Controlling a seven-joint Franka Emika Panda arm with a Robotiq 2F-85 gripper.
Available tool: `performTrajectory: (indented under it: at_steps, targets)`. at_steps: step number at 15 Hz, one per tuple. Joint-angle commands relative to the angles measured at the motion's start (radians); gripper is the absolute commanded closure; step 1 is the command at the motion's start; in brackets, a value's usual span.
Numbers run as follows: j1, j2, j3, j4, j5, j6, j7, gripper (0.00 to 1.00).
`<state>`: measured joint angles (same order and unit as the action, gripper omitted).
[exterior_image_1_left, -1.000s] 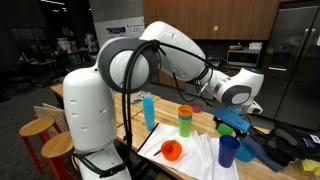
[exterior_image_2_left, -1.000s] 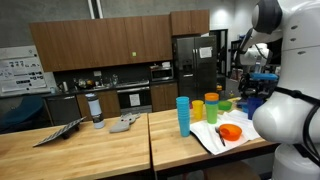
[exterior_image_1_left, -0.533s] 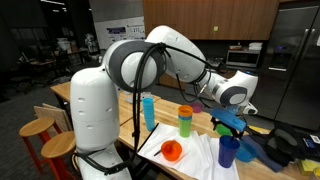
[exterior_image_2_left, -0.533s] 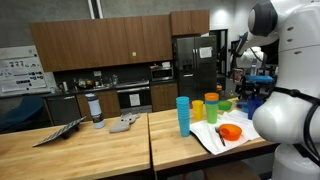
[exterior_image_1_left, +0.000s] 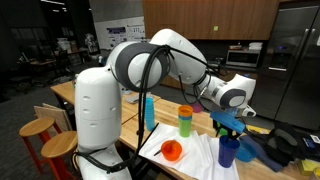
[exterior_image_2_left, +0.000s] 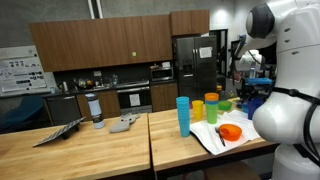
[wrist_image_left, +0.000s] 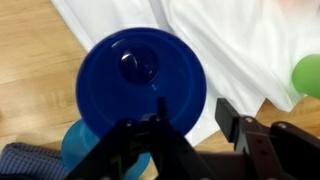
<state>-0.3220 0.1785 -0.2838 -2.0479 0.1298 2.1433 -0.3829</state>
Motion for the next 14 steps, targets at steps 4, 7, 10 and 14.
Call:
performTrajectory:
  at_steps: [4, 7, 10, 14]
  targets:
    - [0.002, -0.034, 0.010, -0.017, -0.078, 0.017, 0.015, 0.99]
    - [-0.001, -0.066, 0.013, -0.030, -0.090, 0.013, -0.013, 0.98]
    - [-0.001, -0.118, 0.012, -0.063, -0.086, 0.027, -0.046, 0.98]
    - [0.004, -0.214, 0.007, -0.147, -0.087, 0.100, -0.100, 0.98]
